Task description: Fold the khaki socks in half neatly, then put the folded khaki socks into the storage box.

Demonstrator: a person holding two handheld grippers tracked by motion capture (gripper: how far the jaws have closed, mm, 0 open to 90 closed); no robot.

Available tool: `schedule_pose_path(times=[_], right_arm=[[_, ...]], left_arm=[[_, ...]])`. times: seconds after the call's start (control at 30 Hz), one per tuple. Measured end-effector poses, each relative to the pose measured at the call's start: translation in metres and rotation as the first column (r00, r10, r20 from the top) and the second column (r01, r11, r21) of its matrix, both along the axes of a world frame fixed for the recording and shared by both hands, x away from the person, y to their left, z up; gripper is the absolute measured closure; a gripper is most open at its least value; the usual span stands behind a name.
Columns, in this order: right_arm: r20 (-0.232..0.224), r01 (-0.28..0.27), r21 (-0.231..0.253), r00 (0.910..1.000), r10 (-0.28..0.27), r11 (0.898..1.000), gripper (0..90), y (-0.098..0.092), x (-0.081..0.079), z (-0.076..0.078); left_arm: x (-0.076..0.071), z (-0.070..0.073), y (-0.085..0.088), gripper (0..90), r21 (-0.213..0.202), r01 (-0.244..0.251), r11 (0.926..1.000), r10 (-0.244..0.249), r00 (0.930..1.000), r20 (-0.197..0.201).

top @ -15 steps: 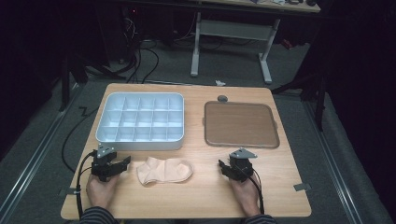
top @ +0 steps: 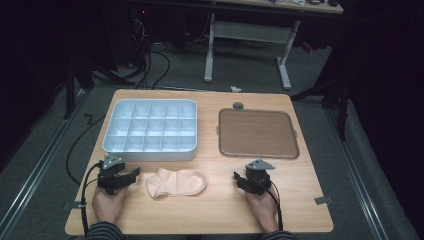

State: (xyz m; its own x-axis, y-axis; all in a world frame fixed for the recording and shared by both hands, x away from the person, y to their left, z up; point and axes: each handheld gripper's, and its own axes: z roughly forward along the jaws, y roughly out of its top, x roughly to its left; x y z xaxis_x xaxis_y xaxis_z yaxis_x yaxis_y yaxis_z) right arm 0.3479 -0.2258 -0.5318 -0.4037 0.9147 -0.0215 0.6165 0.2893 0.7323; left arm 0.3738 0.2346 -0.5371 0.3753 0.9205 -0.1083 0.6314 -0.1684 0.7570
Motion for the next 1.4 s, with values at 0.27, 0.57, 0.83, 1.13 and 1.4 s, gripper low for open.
schedule_pose_path(times=[0.27, 0.57, 0.83, 1.13, 1.4], right_arm=[[-0.001, 0.003, 0.0, 1.0, -0.003, 1.0, 44.8, 0.0001, -0.0001, 0.0], [-0.002, 0.005, 0.001, 1.0, -0.005, 1.0, 44.3, 0.0001, -0.0001, 0.0001], [-0.003, 0.007, 0.002, 1.0, -0.007, 1.0, 44.2, -0.0001, 0.0, 0.0001], [-0.002, 0.003, -0.001, 1.0, -0.003, 1.0, 53.1, -0.0006, -0.0014, 0.0012], [0.006, 0.003, -0.019, 1.0, -0.003, 1.0, 55.2, 0.0013, -0.0028, 0.0023]], left_arm=[[-0.0001, 0.0, -0.0007, 36.0, 0.007, -0.001, 1.0, 0.001, 1.0, 0.001], [-0.0002, 0.0, -0.0008, 35.5, 0.007, -0.001, 1.0, 0.001, 1.0, 0.001], [-0.0002, 0.0, -0.001, 35.1, 0.006, 0.001, 1.0, -0.001, 1.0, 0.001], [-0.0018, 0.001, -0.0033, 34.3, 0.018, -0.002, 0.9998, 0.002, 1.0, -0.005], [-0.0027, 0.0023, -0.0038, 34.4, 0.004, 0.001, 1.0, -0.001, 0.9998, -0.019]])
